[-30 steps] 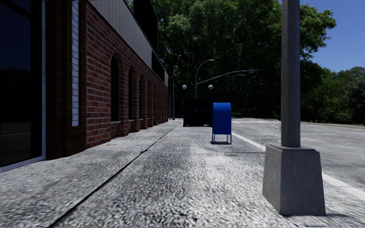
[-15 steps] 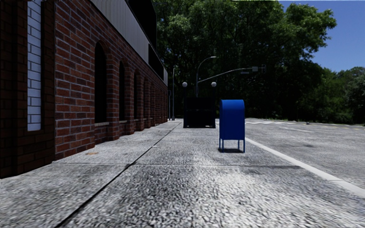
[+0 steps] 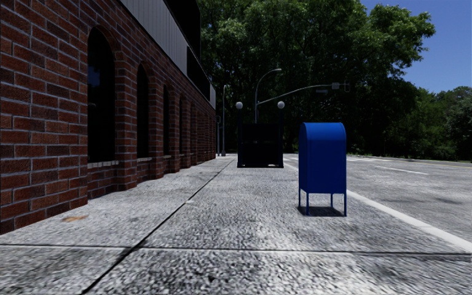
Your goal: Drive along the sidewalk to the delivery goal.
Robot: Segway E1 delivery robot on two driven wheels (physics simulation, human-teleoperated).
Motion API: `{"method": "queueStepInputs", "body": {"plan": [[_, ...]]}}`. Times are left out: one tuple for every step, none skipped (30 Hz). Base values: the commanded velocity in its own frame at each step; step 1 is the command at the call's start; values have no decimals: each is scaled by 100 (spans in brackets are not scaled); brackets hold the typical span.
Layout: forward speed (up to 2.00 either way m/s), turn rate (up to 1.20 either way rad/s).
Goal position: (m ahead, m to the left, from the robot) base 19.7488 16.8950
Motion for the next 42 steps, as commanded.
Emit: {"method": "queueStepInputs", "body": {"plan": [[200, 26], [200, 26], [200, 27], [200, 28], [200, 28], [200, 28], [200, 28], [200, 13], [200, 0], [200, 0], [200, 0], [200, 0], [200, 0], [200, 0], [200, 0], [200, 0], [200, 0], [200, 0], [200, 0], [200, 0], [200, 0], [200, 8], [200, 22], [200, 22], [200, 26], [200, 29], [200, 29], [200, 30], [200, 31], [200, 31], [200, 31], [200, 31], [200, 31], [200, 31], [200, 31], [200, 31], [200, 31], [200, 31], [200, 31], [200, 31], [200, 31], [200, 31]]}}
